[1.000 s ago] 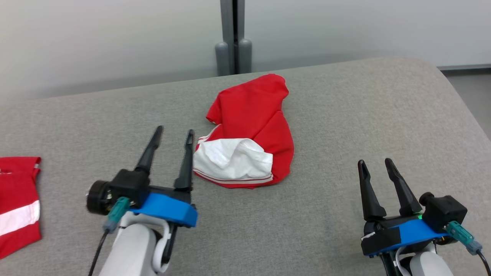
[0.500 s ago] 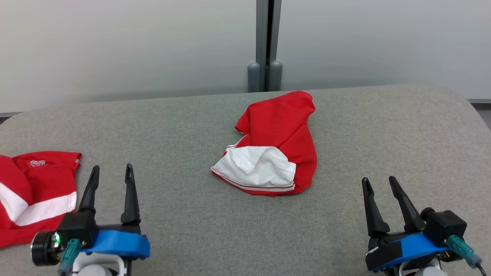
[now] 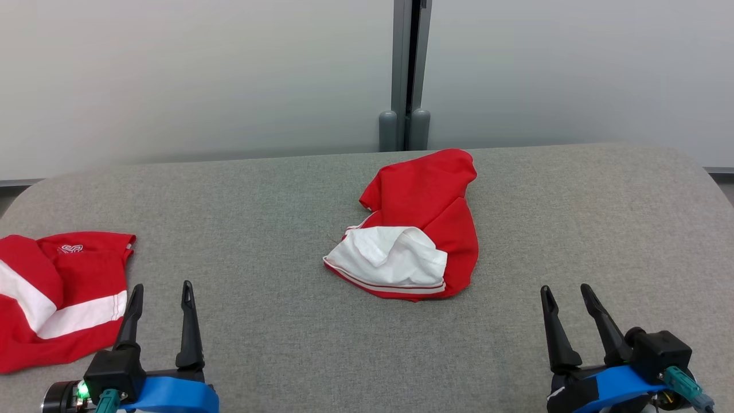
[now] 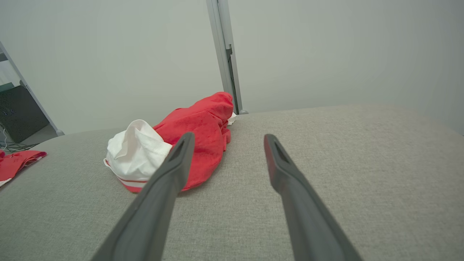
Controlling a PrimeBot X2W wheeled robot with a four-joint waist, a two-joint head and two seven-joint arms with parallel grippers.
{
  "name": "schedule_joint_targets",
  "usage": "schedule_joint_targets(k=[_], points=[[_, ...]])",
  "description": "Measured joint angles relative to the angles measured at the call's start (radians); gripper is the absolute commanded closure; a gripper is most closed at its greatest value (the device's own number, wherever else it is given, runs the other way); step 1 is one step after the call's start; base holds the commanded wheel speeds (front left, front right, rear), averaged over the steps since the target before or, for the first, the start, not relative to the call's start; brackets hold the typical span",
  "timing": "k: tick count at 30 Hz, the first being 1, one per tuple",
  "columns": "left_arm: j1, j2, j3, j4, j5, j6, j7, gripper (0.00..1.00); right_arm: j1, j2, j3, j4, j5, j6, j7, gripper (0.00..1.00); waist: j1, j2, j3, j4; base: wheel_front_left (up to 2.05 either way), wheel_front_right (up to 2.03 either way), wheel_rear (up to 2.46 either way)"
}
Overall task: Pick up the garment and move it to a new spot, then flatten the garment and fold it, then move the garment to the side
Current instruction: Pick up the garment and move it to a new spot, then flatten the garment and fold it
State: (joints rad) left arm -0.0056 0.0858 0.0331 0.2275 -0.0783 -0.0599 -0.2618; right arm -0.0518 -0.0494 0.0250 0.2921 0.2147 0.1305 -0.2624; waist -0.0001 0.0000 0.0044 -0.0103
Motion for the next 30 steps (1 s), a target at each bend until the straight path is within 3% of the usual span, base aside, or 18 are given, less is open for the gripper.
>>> schedule_joint_targets(k=[30], points=[[-0.003,-0.021,0.018,0.027,0.03,-0.026,0.0,0.0,0.001,0.0,0.001,0.014,-0.001,0.0,0.0,0.0,0.0001,0.0,-0.002,0.006,0.0,0.0,0.0]])
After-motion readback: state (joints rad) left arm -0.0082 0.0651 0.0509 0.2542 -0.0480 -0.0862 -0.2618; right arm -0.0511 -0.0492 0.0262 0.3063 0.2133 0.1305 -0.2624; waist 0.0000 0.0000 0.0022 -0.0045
